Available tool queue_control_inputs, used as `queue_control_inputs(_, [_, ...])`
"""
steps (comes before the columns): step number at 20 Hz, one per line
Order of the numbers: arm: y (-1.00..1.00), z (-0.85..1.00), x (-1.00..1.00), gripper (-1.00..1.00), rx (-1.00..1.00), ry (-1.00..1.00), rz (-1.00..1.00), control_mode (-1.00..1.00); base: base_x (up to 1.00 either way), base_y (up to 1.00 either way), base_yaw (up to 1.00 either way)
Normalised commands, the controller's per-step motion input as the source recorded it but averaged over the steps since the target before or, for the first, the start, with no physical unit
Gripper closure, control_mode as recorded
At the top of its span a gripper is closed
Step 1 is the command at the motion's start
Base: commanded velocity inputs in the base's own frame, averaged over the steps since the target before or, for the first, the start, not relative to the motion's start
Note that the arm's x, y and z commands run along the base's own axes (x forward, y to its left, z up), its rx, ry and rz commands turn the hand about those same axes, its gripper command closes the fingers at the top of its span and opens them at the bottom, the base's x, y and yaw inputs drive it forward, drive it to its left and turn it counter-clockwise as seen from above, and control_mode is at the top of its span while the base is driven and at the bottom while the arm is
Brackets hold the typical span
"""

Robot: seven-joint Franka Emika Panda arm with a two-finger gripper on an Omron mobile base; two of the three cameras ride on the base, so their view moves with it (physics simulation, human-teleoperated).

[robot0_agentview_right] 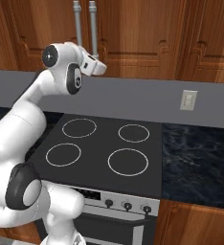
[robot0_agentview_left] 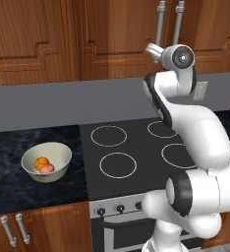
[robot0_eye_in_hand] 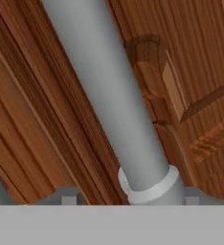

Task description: Open the cabinet. Pick the orange and peach from the cabinet and place them into the bowl. Then close the cabinet.

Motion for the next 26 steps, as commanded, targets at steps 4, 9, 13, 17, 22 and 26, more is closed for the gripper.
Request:
queue_control_inputs(4, [-0.43, -0.46, 1.0, -1.0, 0.45, 0.12, -0.02, -1.0, 0.0, 0.0, 0.0])
queue_control_inputs(9, [-0.5, -0.78, 1.0, -1.0, 0.33, 0.06, 0.06, -1.0, 0.0, 0.0, 0.0])
queue_control_inputs(13, [-0.22, -1.0, 1.0, -1.0, 0.0, -0.15, 0.21, -1.0, 0.0, 0.0, 0.0])
queue_control_inputs(17, [-0.73, -1.0, 1.0, -1.0, -0.03, -0.42, 0.19, -1.0, 0.0, 0.0, 0.0])
queue_control_inputs(22, [-0.86, -1.0, 1.0, -1.0, -0.07, -0.45, 0.18, -1.0, 0.0, 0.0, 0.0])
queue_control_inputs(26, [-0.67, -1.0, 1.0, -1.0, -0.13, -0.38, 0.22, -1.0, 0.0, 0.0, 0.0])
